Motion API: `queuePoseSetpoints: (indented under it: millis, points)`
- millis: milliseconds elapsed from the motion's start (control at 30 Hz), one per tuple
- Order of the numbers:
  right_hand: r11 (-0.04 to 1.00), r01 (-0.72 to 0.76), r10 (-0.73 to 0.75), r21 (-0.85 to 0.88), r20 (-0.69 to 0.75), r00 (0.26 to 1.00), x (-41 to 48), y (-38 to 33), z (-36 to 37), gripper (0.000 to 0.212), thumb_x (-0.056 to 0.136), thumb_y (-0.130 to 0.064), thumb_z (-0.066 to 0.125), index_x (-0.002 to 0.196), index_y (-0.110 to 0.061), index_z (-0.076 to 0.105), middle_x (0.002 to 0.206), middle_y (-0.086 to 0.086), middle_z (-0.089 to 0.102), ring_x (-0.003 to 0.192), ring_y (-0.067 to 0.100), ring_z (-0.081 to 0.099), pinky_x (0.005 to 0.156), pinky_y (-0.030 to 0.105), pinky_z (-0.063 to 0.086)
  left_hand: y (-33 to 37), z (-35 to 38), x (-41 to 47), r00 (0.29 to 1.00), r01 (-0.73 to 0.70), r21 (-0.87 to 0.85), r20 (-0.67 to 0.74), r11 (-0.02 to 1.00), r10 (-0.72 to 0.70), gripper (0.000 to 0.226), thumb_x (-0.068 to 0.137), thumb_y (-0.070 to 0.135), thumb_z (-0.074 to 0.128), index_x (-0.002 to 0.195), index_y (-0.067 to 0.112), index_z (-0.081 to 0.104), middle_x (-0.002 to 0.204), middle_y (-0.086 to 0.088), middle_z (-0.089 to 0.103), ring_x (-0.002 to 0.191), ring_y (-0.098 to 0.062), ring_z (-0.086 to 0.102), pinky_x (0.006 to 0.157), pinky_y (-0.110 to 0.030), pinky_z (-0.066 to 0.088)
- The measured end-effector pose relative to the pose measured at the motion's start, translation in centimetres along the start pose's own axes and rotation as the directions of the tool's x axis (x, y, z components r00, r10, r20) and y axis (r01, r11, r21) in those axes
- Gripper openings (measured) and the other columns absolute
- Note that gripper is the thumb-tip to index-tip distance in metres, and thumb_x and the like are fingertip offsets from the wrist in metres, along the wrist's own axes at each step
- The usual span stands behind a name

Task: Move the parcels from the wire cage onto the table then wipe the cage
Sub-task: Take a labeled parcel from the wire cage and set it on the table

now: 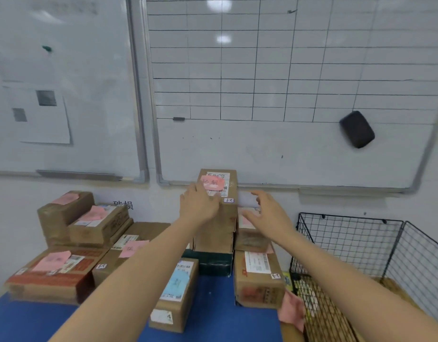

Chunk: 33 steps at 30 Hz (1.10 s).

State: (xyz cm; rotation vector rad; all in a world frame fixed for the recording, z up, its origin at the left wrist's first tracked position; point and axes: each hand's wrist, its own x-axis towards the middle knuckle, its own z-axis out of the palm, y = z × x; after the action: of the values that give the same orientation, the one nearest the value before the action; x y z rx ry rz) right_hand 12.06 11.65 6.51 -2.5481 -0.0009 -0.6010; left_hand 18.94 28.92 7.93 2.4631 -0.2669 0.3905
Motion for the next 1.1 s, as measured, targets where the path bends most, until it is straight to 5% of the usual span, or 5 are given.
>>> queuePoseSetpoints:
  millis: [200, 667, 800, 967, 1100]
  points:
    - [0.996, -0.055, 0.052, -0.074, -0.042, 0.998, -5.6, 2.4, -6.0, 0.061, 0.092, -0.038, 0.060, 0.143, -0.016, 0.035, 0.141, 0.007, 0.046, 0.127, 0.019, 0.046, 0.100, 0.032, 0.038, 6.5, 1.5, -5.2, 0.927, -0.342, -0.091, 0.134, 0.935, 0.352, 0.057, 0.096, 0.037, 0.049, 0.144, 0.011, 0.032, 0.153, -0.007, 0.026, 0.139, -0.023, 0.029, 0.110, -0.036, 0.027]
    - [0.878, -0.380, 0.386, -0.290, -0.038, 0.922, -18.9, 19.2, -16.0, 0.064, 0.092, -0.033, 0.060, 0.145, -0.013, 0.031, 0.144, 0.010, 0.044, 0.128, 0.023, 0.048, 0.104, 0.038, 0.041, 19.1, 16.7, -15.5, 0.685, -0.486, -0.248, 0.487, 0.838, 0.542, 0.057, 0.094, 0.037, 0.051, 0.143, 0.014, 0.035, 0.150, -0.004, 0.034, 0.136, -0.021, 0.034, 0.112, -0.038, 0.031]
    - [0.826, -0.411, 0.493, -0.386, 0.142, 0.858, -19.7, 26.2, -16.2, 0.060, 0.093, -0.032, 0.059, 0.144, -0.013, 0.033, 0.137, 0.008, 0.051, 0.113, 0.020, 0.056, 0.087, 0.030, 0.046, 22.5, 22.6, -16.3, 0.580, -0.481, -0.190, 0.662, 0.856, 0.474, 0.058, 0.093, 0.040, 0.053, 0.143, 0.016, 0.035, 0.147, -0.004, 0.036, 0.132, -0.020, 0.038, 0.108, -0.035, 0.034]
    - [0.845, -0.257, 0.500, -0.470, 0.519, 0.694, -20.2, 32.9, -12.7, 0.063, 0.093, -0.035, 0.056, 0.145, -0.009, 0.031, 0.141, 0.012, 0.047, 0.124, 0.026, 0.050, 0.102, 0.036, 0.042, 23.4, 29.3, -18.3, 0.467, -0.483, -0.035, 0.835, 0.875, 0.291, 0.063, 0.094, 0.043, 0.051, 0.146, 0.011, 0.032, 0.150, -0.007, 0.036, 0.136, -0.023, 0.035, 0.113, -0.036, 0.030]
    - [0.891, -0.105, 0.427, -0.441, 0.740, 0.519, -20.7, 33.9, -8.9, 0.062, 0.098, -0.039, 0.046, 0.147, -0.005, 0.029, 0.146, 0.016, 0.042, 0.131, 0.030, 0.043, 0.106, 0.037, 0.037, 20.7, 32.6, -19.9, 0.304, -0.532, 0.202, 0.952, 0.822, -0.037, 0.063, 0.097, 0.046, 0.040, 0.149, 0.014, 0.024, 0.155, -0.007, 0.026, 0.141, -0.028, 0.028, 0.115, -0.045, 0.026]
